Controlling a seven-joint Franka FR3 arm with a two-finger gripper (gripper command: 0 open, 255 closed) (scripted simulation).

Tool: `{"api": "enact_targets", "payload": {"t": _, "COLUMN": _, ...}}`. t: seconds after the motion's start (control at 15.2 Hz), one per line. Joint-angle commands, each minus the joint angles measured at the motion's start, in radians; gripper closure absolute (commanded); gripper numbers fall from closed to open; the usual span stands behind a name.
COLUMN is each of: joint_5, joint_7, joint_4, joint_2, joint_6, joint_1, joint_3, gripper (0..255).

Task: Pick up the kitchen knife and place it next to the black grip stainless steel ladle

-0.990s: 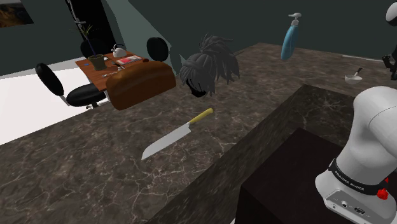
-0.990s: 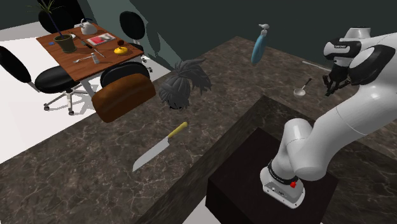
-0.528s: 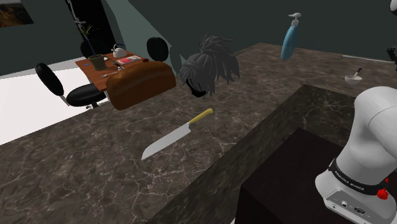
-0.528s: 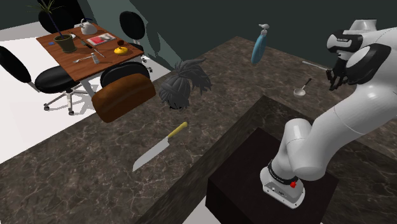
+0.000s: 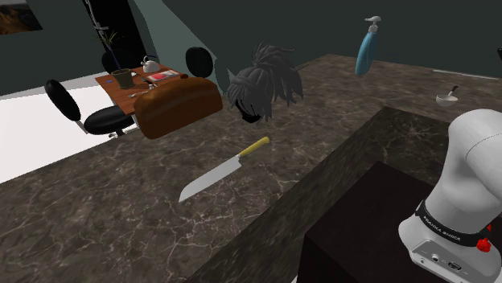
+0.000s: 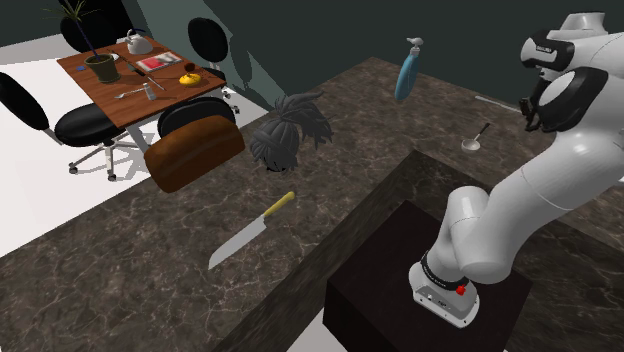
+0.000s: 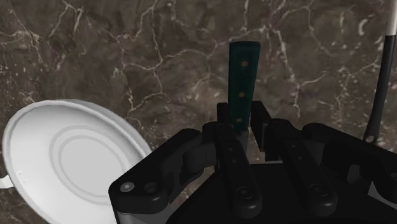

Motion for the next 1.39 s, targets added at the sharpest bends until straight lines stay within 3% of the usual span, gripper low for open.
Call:
{"api": "enact_targets", "payload": {"t": 0.0, "joint_5": 0.005, "joint_7": -0.006, "joint_4": 0.023, "joint_2": 0.003, "joint_6": -0.023, "joint_1": 0.002, "joint_3": 0.002, "gripper": 255}}
{"api": "enact_targets", "payload": {"t": 0.13, "joint_5": 0.008, "joint_7": -0.012, "joint_4": 0.044, "joint_2": 0.006, "joint_6": -0.044, "joint_1": 0.004, "joint_3": 0.004, "gripper": 255}}
{"api": "enact_targets", "payload": {"t": 0.33, "joint_5": 0.129, "joint_7": -0.028, "joint_4": -0.042, "joint_2": 0.138, "joint_6": -0.004, "joint_1": -0.099, "joint_3": 0.096, "gripper": 255}}
{"api": "enact_targets", "payload": {"t": 0.4, "joint_5": 0.193, "joint_7": -0.053, "joint_4": -0.069, "joint_2": 0.206, "joint_6": 0.012, "joint_1": -0.149, "joint_3": 0.132, "gripper": 255}}
{"api": "enact_targets", "payload": {"t": 0.46, "joint_5": 0.300, "joint_7": -0.111, "joint_4": -0.095, "joint_2": 0.317, "joint_6": 0.029, "joint_1": -0.202, "joint_3": 0.151, "gripper": 255}}
{"api": "enact_targets", "payload": {"t": 0.53, "joint_5": 0.410, "joint_7": -0.174, "joint_4": -0.117, "joint_2": 0.431, "joint_6": 0.035, "joint_1": -0.200, "joint_3": 0.116, "gripper": 255}}
{"api": "enact_targets", "payload": {"t": 0.66, "joint_5": 0.515, "joint_7": -0.214, "joint_4": -0.154, "joint_2": 0.544, "joint_6": 0.028, "joint_1": -0.125, "joint_3": 0.034, "gripper": 255}}
{"api": "enact_targets", "payload": {"t": 0.73, "joint_5": 0.518, "joint_7": -0.194, "joint_4": -0.170, "joint_2": 0.550, "joint_6": 0.026, "joint_1": -0.051, "joint_3": -0.018, "gripper": 255}}
{"api": "enact_targets", "payload": {"t": 0.79, "joint_5": 0.543, "joint_7": -0.192, "joint_4": -0.185, "joint_2": 0.578, "joint_6": 0.021, "joint_1": -0.011, "joint_3": -0.046, "gripper": 255}}
{"api": "enact_targets", "payload": {"t": 1.32, "joint_5": 0.702, "joint_7": -0.132, "joint_4": -0.260, "joint_2": 0.763, "joint_6": -0.041, "joint_1": 0.200, "joint_3": -0.136, "gripper": 255}}
